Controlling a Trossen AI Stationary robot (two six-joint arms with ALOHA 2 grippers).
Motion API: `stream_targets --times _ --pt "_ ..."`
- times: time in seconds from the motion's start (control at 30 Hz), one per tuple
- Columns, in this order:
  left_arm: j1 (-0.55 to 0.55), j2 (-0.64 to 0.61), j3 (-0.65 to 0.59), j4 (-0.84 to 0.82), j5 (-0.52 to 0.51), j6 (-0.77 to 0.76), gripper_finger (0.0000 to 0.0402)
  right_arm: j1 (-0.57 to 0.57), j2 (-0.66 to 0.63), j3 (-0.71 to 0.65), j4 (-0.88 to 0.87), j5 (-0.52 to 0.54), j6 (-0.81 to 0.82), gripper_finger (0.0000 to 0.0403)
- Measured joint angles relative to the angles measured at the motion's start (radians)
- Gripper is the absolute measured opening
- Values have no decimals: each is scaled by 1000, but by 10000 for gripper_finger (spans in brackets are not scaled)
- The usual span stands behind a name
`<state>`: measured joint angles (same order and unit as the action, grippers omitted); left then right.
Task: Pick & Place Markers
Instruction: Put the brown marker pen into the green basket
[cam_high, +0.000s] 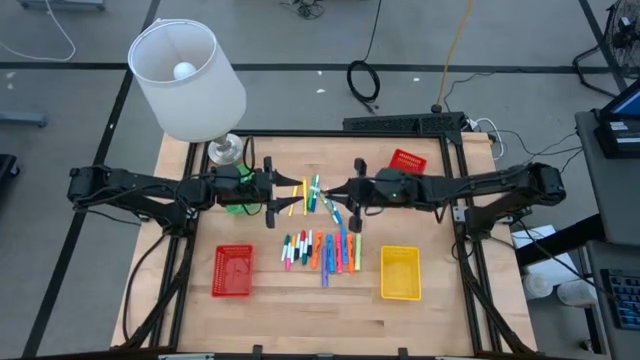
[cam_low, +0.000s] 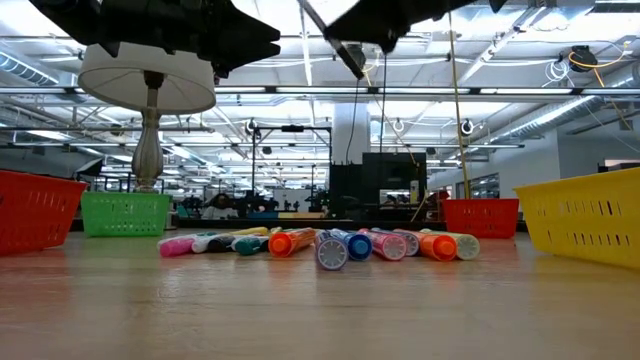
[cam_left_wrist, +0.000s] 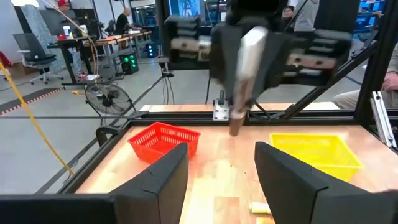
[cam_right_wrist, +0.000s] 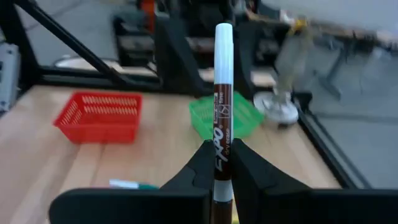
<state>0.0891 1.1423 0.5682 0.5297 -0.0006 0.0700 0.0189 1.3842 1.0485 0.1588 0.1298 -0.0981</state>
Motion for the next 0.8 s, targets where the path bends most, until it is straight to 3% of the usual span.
stream_targets --times 0.17,0.3,0.43,0.8 --pt "0 1 0 49 10 -18 191 23 24 -54 206 0 -56 20" --pt "-5 37 0 156 126 -46 191 29 59 -123 352 0 -119 20" --pt "-23 76 1 250 142 -25 191 29 65 -127 370 0 -138 20" --pt "-24 87 0 268 132 -51 191 29 65 -128 398 -1 -161 20"
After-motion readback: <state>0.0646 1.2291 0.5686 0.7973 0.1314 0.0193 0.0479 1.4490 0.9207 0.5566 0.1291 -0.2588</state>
